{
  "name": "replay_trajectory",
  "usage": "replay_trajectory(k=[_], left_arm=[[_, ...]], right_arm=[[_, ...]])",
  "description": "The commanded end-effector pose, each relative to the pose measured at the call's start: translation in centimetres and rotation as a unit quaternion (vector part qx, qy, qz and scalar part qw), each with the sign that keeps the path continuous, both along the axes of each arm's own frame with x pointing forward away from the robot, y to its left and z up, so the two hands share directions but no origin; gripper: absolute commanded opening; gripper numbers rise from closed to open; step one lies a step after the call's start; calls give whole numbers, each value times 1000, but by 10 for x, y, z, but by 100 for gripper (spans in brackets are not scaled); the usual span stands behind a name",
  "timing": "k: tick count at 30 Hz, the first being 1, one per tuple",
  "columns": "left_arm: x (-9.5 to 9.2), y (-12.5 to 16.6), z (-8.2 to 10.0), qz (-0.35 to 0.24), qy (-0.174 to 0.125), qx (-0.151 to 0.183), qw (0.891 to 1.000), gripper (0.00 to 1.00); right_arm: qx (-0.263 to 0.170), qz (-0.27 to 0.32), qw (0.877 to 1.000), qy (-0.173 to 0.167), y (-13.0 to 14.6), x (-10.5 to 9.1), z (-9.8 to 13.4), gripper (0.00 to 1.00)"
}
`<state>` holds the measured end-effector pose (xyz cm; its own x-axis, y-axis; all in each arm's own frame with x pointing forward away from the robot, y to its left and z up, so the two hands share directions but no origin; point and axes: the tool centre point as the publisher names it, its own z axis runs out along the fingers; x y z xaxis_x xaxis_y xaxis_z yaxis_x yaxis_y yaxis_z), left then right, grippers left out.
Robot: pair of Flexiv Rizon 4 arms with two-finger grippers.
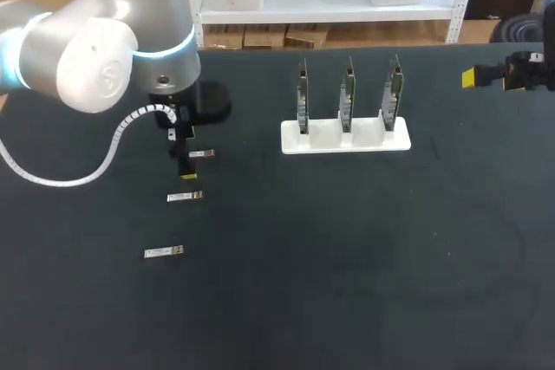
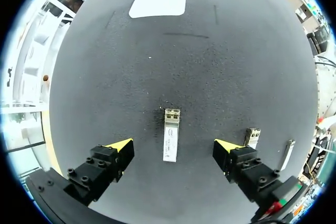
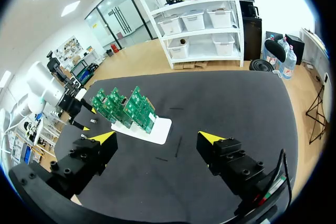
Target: Pick up the optical module with the left hand, and insert it into the network port with the right hand.
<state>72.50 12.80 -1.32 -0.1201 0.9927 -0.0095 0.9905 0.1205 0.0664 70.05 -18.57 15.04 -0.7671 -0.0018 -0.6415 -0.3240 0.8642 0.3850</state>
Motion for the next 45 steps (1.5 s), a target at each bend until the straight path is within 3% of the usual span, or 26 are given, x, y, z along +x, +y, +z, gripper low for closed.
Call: replay_trajectory(k=[1,30,31,33,34,36,40,42,45], left_arm=[[3,1,-1,0,2,-1,1000,100],[1,1,-8,-1,9,5,1000,100],[1,1,-8,-1,9,4,1000,96],[2,1,-8,-3,8,3,1000,49],[2,1,-8,-2,8,3,1000,45],[2,1,-9,-2,8,2,1000,29],[3,1,-9,0,7,4,1000,14],[3,1,-9,1,6,4,1000,0],[3,2,-9,2,5,2,1000,0]], right_arm=[[-2,-2,1000,0,1,-1,0,100],[-2,-2,1000,0,1,-1,0,100],[-2,-2,1000,0,1,-1,0,100],[-2,-2,1000,0,1,-1,0,100],[-2,-2,1000,0,1,-1,0,100],[-2,-2,1000,0,1,-1,0,100],[-2,-2,1000,0,1,-1,0,100],[-2,-2,1000,0,1,-1,0,100],[-2,-2,1000,0,1,-1,0,100]])
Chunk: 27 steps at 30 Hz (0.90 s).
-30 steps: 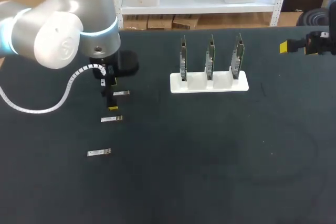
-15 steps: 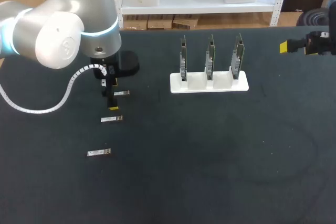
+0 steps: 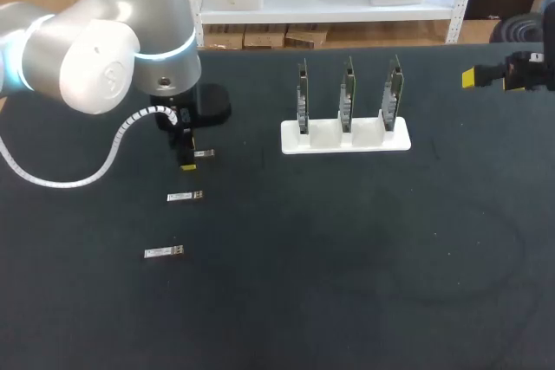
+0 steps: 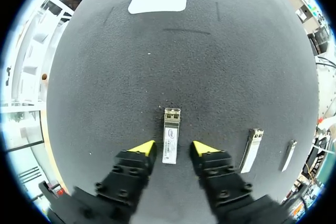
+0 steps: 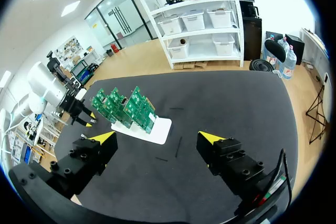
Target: Pick up the optical module with the left hand, and insert it into the network port with the right hand.
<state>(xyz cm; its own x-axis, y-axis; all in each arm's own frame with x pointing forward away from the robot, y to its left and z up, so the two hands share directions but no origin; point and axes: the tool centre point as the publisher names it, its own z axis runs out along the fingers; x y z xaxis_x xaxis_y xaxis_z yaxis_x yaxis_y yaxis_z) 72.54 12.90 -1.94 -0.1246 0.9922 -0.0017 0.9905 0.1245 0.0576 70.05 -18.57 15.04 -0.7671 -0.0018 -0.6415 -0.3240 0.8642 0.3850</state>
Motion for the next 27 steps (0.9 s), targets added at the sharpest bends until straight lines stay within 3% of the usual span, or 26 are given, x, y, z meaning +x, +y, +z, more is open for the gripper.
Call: replay_trajectory(k=[1,9,13,15,22,24,27], left_arm=[[3,1,-3,-1,0,-2,1000,0],[3,2,3,12,-11,-28,999,0],[5,-1,22,45,-29,-77,996,0],[5,-4,38,49,-41,-118,991,0],[1,-15,102,69,-72,-239,966,0],[1,-17,120,77,-80,-277,954,0],[4,-16,147,107,-105,-340,929,0]], right_arm=[[-2,-2,1000,0,1,-1,0,100],[-2,-2,1000,0,1,-1,0,100],[-2,-2,1000,0,1,-1,0,100],[-2,-2,1000,0,1,-1,0,100],[-2,-2,1000,0,1,-1,0,100],[-2,-2,1000,0,1,-1,0,100],[-2,-2,1000,0,1,-1,0,100]])
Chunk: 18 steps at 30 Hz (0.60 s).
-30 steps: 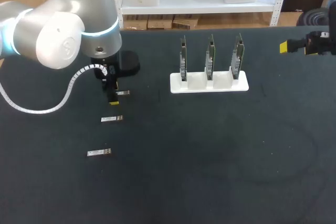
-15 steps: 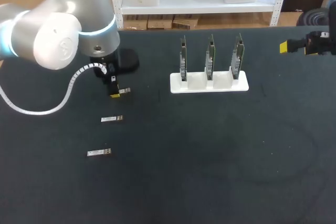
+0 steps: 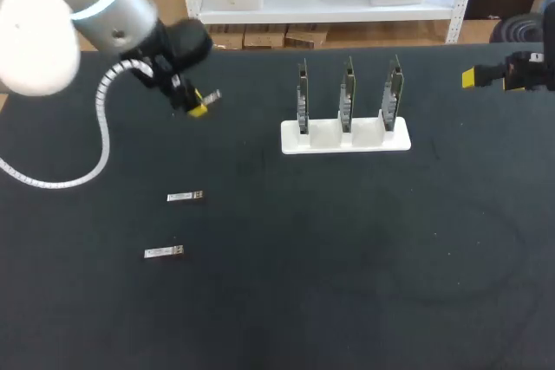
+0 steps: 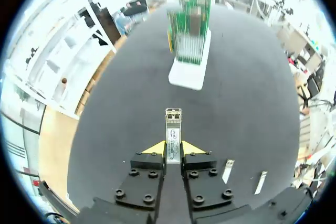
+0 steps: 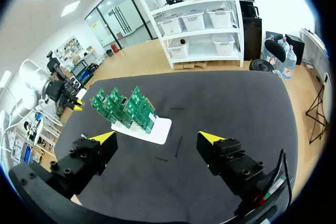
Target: Pick up the optical module with the left hand, and insert it into the network port with the right hand.
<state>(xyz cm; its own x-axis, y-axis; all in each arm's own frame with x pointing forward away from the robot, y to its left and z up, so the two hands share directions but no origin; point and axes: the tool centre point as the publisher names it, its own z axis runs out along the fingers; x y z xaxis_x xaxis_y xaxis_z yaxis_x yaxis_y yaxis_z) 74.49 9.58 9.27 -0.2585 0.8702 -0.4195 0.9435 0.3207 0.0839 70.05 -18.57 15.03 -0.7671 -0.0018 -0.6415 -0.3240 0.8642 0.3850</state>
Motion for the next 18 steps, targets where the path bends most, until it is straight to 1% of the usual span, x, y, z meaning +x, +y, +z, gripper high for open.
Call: replay_trajectory(k=[1,2,3,15,16,18], left_arm=[[-14,18,41,46,-57,-152,986,0],[-13,19,46,43,-61,-161,984,0],[-14,20,49,45,-74,-168,982,0],[-14,20,49,45,-74,-168,982,0],[-13,24,48,56,-72,-164,982,0],[-16,24,51,61,-66,-181,979,0]], right_arm=[[-2,-2,1000,0,1,-1,0,100],[-2,-2,1000,0,1,-1,0,100],[-2,-2,1000,0,1,-1,0,100],[-2,-2,1000,0,1,-1,0,100],[-2,-2,1000,0,1,-1,0,100],[-2,-2,1000,0,1,-1,0,100]])
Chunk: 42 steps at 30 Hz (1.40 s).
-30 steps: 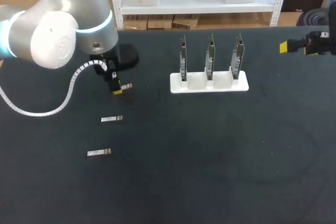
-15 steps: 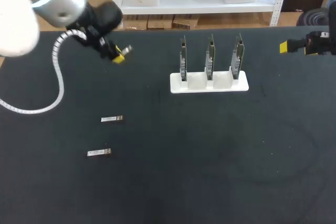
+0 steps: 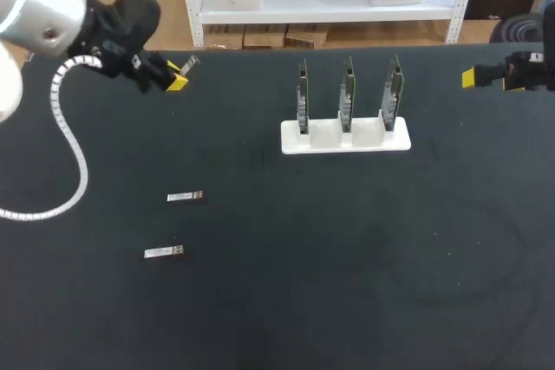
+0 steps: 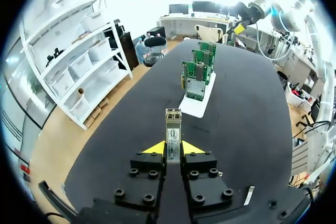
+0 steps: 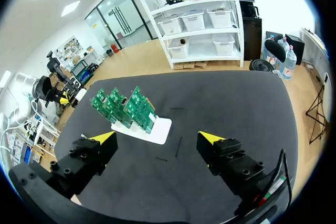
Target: Pick up the optical module with the left hand, and insert it into the network port with the right hand.
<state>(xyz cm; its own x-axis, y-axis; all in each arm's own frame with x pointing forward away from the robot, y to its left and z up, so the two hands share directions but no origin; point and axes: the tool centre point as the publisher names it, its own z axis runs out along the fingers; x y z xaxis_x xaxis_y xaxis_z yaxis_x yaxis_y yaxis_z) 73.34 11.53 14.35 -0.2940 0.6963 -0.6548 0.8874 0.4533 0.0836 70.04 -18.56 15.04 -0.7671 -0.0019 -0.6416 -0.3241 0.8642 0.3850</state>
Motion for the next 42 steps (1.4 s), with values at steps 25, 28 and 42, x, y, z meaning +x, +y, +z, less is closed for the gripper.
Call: replay_trajectory(k=[25,28,42], left_arm=[[-35,-87,42,-72,5,-177,982,0],[-34,-84,44,-56,-11,-176,983,0],[-36,-88,41,-47,-8,-180,982,0]], right_arm=[[-2,-2,1000,0,1,-1,0,100],[-2,-2,1000,0,1,-1,0,100],[-2,-2,1000,0,1,-1,0,100]])
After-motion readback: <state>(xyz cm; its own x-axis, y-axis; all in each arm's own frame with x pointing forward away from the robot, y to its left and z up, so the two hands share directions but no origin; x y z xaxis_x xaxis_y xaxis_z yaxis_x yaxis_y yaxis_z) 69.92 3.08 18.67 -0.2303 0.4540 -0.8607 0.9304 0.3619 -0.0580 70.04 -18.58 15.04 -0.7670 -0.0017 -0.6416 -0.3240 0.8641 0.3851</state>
